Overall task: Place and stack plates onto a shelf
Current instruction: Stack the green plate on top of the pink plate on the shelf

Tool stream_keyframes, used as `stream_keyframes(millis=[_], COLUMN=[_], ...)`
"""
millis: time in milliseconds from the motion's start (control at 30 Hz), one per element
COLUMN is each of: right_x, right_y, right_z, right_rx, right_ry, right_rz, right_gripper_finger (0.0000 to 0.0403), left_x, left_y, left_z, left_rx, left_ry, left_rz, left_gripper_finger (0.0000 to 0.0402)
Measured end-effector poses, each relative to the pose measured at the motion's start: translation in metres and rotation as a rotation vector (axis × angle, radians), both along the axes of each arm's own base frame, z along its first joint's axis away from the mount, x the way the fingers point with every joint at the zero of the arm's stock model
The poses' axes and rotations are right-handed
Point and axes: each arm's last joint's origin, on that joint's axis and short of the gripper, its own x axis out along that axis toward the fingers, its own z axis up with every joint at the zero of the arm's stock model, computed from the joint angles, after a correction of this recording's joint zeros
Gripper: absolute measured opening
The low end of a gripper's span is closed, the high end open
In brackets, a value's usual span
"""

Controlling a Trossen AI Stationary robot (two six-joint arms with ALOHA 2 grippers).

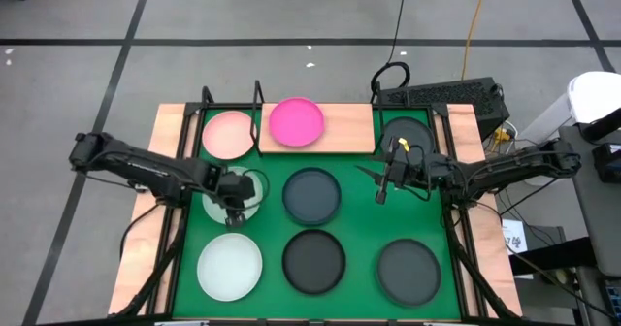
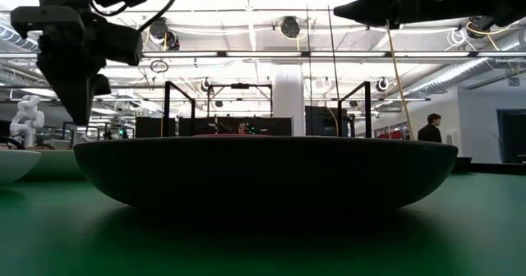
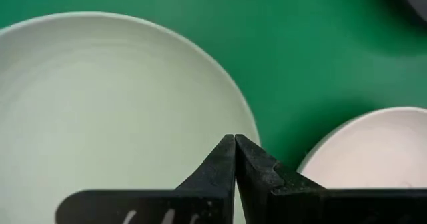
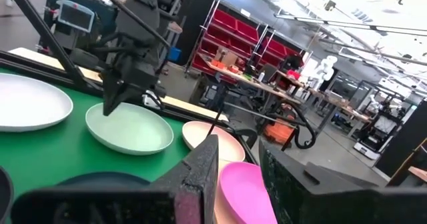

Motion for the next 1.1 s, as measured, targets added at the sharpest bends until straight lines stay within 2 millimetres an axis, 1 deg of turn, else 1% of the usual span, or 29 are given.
stream_keyframes(millis=[100, 233, 433, 567, 667, 833, 933, 1000, 1100], right_x=[0.000, 0.000, 0.000, 0.000, 0.000, 0.000, 0.000, 0.000, 0.000], right_y=[0.000, 0.000, -0.001, -0.001, -0.001, -0.001, -0.001, -0.001, -0.001], right_z=[0.000, -0.002, -0.002, -0.002, -0.003, -0.003, -0.003, -0.003, -0.003], right_rx=[0.000, -0.001, 0.000, -0.001, -0.001, -0.001, -0.001, -0.001, -0.001], right_ry=[0.004, 0.017, 0.020, 0.025, 0.028, 0.034, 0.034, 0.034, 0.034], right_rz=[0.000, -0.004, -0.028, -0.028, -0.028, -0.028, -0.028, -0.028, -0.028], right_gripper_finger=[0.0091, 0.0091, 0.0091, 0.0091, 0.0091, 0.0091, 0.0091, 0.0091, 0.0091], left_x=[0.006, 0.010, 0.012, 0.015, 0.018, 0.022, 0.024, 0.025, 0.025], left_y=[-0.008, -0.015, -0.015, -0.017, -0.021, -0.023, -0.023, -0.023, -0.024], left_z=[-0.003, -0.008, -0.013, -0.022, -0.032, -0.050, -0.055, -0.056, -0.055], left_rx=[0.005, 0.042, 0.068, 0.065, 0.079, 0.100, 0.110, 0.108, 0.092], left_ry=[-0.030, -0.031, 0.000, 0.051, 0.103, 0.188, 0.209, 0.215, 0.214], left_rz=[-0.038, -0.056, 0.075, 0.119, 0.114, 0.117, 0.119, 0.132, 0.164], left_gripper_finger=[0.0036, 0.0084, 0.0161, 0.0192, 0.0199, 0.0200, 0.0198, 0.0186, 0.0139])
